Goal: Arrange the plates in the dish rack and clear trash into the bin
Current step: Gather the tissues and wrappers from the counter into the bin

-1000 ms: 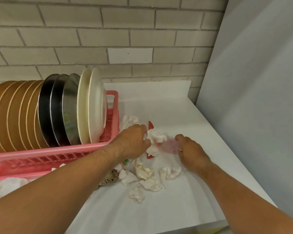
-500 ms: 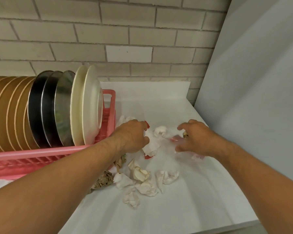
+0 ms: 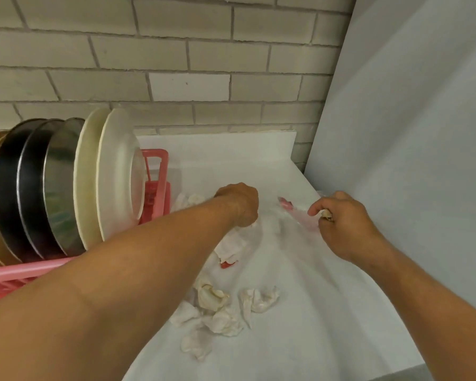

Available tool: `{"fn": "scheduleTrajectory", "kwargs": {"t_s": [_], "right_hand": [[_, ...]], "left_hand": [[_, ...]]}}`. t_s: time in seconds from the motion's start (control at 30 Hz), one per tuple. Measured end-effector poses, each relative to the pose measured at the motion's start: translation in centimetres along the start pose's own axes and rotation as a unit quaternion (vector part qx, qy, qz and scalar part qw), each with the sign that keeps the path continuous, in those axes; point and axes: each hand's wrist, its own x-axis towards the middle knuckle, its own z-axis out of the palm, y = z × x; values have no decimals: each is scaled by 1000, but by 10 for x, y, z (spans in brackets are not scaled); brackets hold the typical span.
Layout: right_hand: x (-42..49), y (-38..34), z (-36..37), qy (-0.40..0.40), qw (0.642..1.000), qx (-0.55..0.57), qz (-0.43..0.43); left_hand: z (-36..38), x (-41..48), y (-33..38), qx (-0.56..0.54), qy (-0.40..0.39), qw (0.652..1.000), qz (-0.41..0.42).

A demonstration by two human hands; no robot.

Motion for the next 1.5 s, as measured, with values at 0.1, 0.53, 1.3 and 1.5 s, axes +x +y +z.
{"fn": "scheduleTrajectory", "kwargs": {"t_s": [0.1, 0.53, 1.3, 1.5], "right_hand": [[-1, 7, 13, -9, 1000, -5, 28], [-6, 56, 65, -113, 985, -131, 24], [-253, -177, 95, 12, 981, 194, -9], [-352, -219, 167, -37, 966, 242, 79]], "left_hand": [[10, 18, 9, 76, -37, 996, 11], [4, 17, 11, 44, 50, 996, 56], [82, -329, -126, -114, 84, 978, 152], [172, -412, -168, -121, 23, 979, 161]]}}
